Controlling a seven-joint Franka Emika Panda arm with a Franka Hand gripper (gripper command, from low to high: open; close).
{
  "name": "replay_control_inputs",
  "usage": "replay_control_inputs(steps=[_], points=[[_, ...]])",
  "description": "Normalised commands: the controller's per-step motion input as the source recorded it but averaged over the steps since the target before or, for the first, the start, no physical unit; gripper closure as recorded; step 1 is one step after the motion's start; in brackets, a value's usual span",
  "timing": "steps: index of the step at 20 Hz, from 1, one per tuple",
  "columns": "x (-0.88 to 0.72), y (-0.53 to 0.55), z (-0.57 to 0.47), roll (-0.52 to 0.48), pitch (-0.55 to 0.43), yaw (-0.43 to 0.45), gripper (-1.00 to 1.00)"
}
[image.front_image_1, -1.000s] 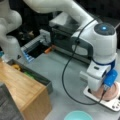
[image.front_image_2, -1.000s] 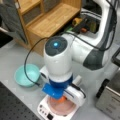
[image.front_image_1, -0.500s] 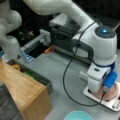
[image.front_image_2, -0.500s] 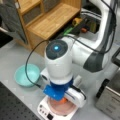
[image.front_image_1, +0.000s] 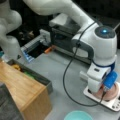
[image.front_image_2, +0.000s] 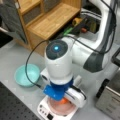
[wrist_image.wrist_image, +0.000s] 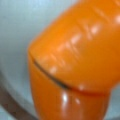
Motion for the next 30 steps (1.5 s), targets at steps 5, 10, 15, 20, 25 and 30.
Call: replay_control_inputs(steps=[5,10,15,20,25,30], points=[[0.01,0.04,-0.02,-0.235,-0.051,0.077,-1.00],[-0.05,0.05,0.10,-0.204,-0.058,0.071,-1.00],[-0.20,0.04,0.32,-0.170,-0.051,0.103,-1.00],[-0.35,-0.09,0.24,-0.186,-0.020,0.158,-1.00],[-0.54,-0.24,0.05,-0.178,-0.070,0.150,-1.00],[-0.90,-0.28,-0.02,-0.151,-0.169,0.056,-1.00]])
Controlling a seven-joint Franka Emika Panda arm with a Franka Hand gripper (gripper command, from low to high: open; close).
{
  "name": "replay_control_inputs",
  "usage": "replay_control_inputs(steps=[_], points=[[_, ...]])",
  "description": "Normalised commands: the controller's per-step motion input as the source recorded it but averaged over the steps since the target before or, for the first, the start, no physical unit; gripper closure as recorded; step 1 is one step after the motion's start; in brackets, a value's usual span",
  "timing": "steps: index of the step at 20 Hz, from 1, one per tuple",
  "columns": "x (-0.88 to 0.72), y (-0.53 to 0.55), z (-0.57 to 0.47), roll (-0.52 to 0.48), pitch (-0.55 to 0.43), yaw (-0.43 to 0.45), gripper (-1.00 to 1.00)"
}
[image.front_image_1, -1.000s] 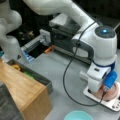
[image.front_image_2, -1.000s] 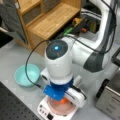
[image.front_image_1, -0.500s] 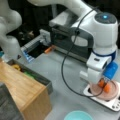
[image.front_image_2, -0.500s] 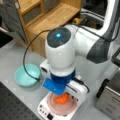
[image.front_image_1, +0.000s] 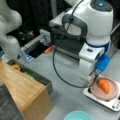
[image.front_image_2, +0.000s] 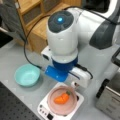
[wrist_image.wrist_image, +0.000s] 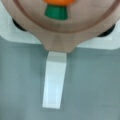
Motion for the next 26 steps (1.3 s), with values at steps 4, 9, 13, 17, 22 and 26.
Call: replay_control_inputs(steps=[4,9,13,17,22,26], points=[[-1.00,-0.29,0.01,-0.148,-0.204,0.007,-1.00],[-1.00,-0.36,-0.07,-0.096,-0.196,0.040,-1.00],[-0.99,-0.38,-0.13,-0.062,-0.216,0.106,-1.00],[-0.67,-0.29,-0.12,-0.111,-0.233,0.130,-1.00],[-0.38,-0.29,-0.06,-0.116,-0.161,0.167,-1.00],[-0.14,-0.32,-0.07,-0.123,-0.124,0.196,-1.00]])
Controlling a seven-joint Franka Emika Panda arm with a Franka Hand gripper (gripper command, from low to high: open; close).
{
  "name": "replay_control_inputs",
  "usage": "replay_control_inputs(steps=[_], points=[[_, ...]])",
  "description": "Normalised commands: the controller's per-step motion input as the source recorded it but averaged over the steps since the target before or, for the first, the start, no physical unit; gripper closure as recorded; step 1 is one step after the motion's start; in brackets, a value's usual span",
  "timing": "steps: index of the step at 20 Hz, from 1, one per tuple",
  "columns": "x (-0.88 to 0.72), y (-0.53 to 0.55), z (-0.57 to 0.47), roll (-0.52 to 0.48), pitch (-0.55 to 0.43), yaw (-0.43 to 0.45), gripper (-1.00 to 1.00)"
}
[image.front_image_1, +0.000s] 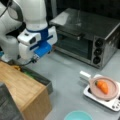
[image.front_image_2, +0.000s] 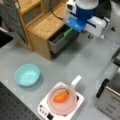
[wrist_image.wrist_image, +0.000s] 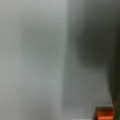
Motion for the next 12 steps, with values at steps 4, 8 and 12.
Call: replay_control_inputs(steps=[4,8,12], points=[[-0.07,-0.30,-0.06,-0.087,-0.088,0.189,-1.00],[-0.07,-0.21,-0.07,-0.077,-0.077,0.162,-1.00],[-0.07,-0.14,-0.11,-0.037,-0.124,0.192,-1.00]])
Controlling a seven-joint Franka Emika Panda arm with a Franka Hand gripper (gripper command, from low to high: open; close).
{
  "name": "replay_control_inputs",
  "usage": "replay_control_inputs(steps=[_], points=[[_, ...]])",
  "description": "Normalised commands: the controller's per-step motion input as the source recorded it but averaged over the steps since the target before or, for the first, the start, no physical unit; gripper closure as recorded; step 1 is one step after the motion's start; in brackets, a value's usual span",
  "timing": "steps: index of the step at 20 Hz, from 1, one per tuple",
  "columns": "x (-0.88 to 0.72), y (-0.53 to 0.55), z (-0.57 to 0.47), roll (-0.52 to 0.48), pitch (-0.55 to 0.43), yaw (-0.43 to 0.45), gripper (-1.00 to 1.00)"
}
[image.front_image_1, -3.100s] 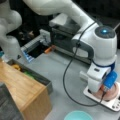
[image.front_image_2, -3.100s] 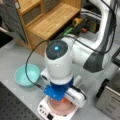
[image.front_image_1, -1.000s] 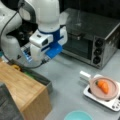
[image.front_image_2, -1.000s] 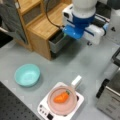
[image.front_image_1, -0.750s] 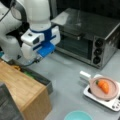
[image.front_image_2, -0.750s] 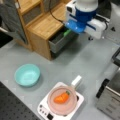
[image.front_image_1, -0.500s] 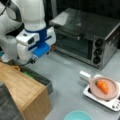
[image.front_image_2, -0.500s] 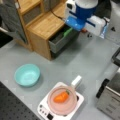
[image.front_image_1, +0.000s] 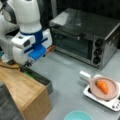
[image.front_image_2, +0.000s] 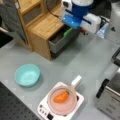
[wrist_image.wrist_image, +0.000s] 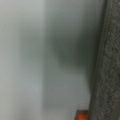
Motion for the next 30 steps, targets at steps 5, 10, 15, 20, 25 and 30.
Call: replay_control_inputs(steps=[5,10,15,20,25,30], points=[[-0.07,-0.16,-0.19,-0.018,-0.110,0.161,-1.00],[-0.07,-0.22,-0.30,-0.020,-0.103,0.143,-1.00],[-0.10,-0.23,-0.28,-0.042,-0.122,0.136,-1.00],[-0.15,-0.13,-0.15,-0.060,-0.095,0.119,-1.00],[-0.17,0.00,-0.15,-0.067,-0.079,0.069,-1.00],[-0.15,0.17,-0.14,-0.080,-0.079,0.023,-1.00]])
